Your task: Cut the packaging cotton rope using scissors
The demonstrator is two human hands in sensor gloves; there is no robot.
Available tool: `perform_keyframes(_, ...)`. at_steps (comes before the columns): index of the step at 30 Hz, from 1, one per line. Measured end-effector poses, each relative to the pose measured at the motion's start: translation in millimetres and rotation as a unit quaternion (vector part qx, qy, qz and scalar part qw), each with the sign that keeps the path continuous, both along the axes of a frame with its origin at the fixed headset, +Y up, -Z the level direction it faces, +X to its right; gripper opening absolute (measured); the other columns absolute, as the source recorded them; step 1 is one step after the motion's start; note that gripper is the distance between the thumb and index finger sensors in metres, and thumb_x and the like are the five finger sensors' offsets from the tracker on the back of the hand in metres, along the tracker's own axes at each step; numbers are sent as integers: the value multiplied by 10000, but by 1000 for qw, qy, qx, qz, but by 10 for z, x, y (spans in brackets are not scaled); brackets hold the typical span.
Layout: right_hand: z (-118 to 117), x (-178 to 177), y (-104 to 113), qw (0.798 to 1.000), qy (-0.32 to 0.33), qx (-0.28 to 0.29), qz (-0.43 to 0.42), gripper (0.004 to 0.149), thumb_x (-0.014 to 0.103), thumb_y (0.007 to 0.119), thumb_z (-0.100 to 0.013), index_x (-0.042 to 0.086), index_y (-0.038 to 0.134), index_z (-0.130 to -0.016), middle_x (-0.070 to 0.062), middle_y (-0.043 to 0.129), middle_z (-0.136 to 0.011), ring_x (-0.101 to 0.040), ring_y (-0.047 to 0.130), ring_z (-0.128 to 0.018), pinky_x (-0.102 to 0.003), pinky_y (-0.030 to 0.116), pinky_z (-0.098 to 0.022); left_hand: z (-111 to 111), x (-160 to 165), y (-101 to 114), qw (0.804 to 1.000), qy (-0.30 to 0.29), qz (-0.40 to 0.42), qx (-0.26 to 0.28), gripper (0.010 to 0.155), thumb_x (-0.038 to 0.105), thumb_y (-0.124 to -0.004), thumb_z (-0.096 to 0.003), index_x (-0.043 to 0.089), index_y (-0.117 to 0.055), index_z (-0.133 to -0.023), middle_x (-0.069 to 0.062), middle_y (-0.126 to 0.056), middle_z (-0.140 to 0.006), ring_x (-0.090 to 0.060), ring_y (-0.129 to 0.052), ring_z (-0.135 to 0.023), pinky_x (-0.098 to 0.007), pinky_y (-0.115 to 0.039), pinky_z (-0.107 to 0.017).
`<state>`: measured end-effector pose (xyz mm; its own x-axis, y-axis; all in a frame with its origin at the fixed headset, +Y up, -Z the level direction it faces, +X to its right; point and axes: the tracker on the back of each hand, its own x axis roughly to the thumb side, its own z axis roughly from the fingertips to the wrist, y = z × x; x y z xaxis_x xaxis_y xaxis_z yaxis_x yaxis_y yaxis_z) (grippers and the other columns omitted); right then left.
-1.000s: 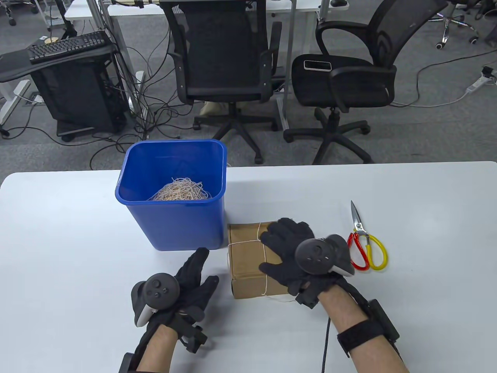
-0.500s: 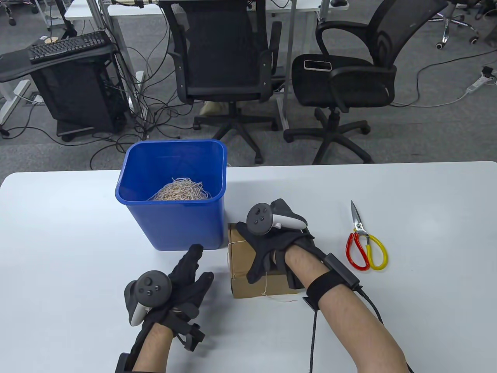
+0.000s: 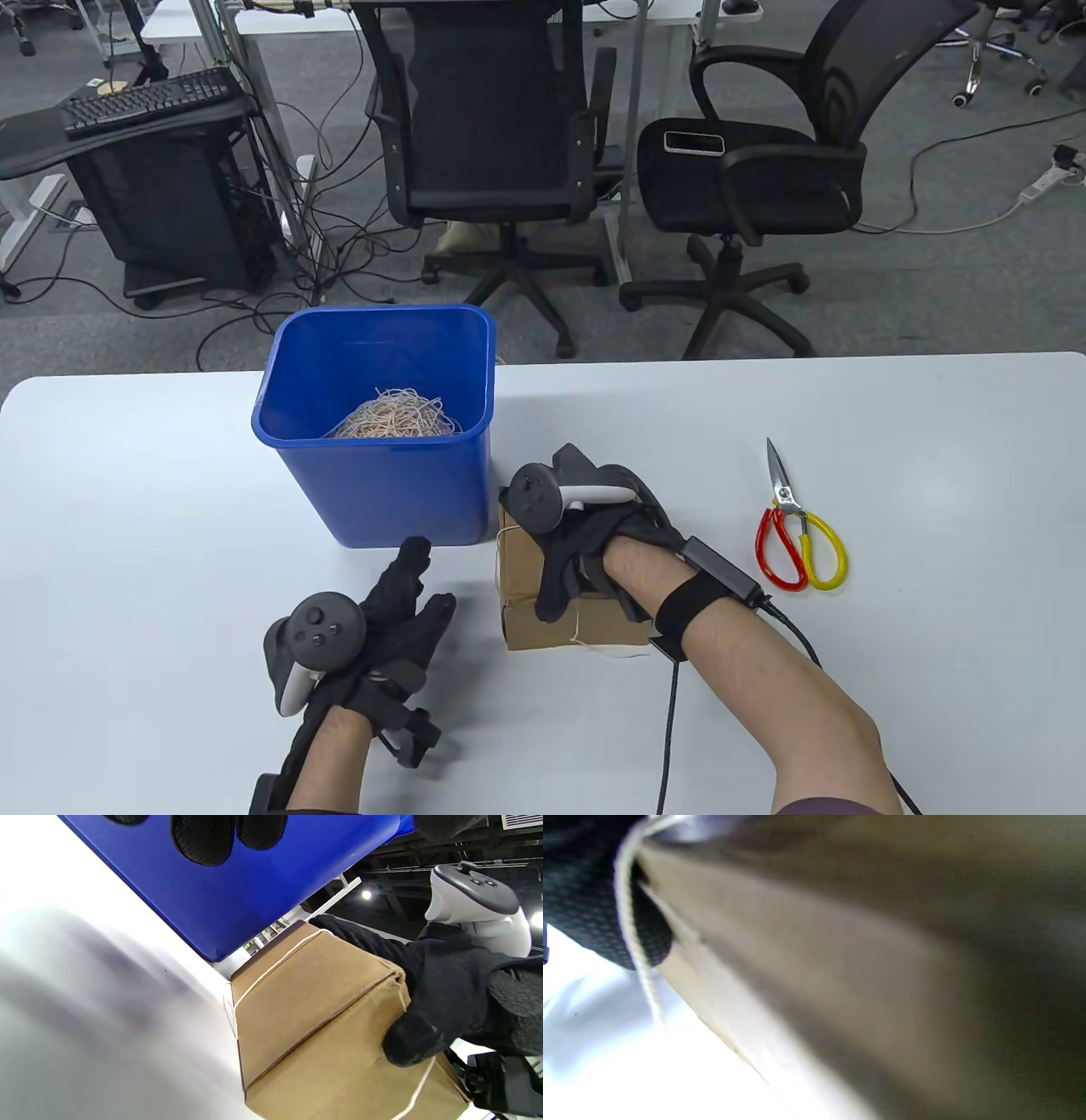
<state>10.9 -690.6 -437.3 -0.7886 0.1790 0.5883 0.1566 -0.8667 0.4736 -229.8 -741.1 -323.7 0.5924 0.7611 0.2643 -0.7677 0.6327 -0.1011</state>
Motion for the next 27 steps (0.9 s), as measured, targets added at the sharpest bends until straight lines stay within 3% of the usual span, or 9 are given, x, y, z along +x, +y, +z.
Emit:
perform_keyframes(7, 67, 133, 130, 999, -14, 46, -21, 1346, 660, 1027, -219, 162, 138, -1098, -340, 230, -1120, -588, 359, -1000, -840, 284, -680, 17, 73, 119, 1000, -16, 0, 20, 762, 551, -634, -566, 253, -245, -1149, -232, -397, -1143, -547, -579, -966, -747, -464, -620)
perform_keyframes(13, 267, 354, 549, 995, -22, 84, -57, 1344, 672, 1022, -207, 129, 174, -1098, -373, 285, -1101, -612, 422, -974, -847, 340, -654, 15, 77, 129, 1000, -17, 5, 20, 763, 549, -634, -568, 251, -241, -1149, -236, -391, -1143, -548, -576, -967, -747, -460, -622)
perform_keyframes(18, 540, 484, 756, 993, -18, 102, -51, 1345, 689, 1007, -211, 112, 177, -1098, -387, 290, -1095, -624, 433, -964, -856, 354, -636, 10, 58, 90, 1000, -15, 4, 12, 762, 550, -631, -569, 248, -240, -1149, -240, -390, -1142, -551, -577, -964, -748, -460, -620)
perform_keyframes(22, 761, 527, 729, 995, -17, 92, -44, 1342, 691, 1004, -216, 109, 177, -1098, -392, 286, -1093, -631, 430, -961, -860, 348, -631, 19, 68, 92, 1000, -16, 7, 11, 763, 550, -631, -568, 249, -239, -1149, -239, -390, -1141, -550, -576, -965, -747, -460, -621)
perform_keyframes(27, 905, 503, 545, 996, -5, 88, -30, 1343, 691, 1002, -216, 101, 179, -1097, -399, 287, -1089, -638, 431, -955, -862, 354, -624, 27, 90, 87, 1000, -21, 4, 10, 762, 549, -630, -569, 248, -237, -1149, -241, -388, -1141, -549, -575, -966, -747, -459, -621)
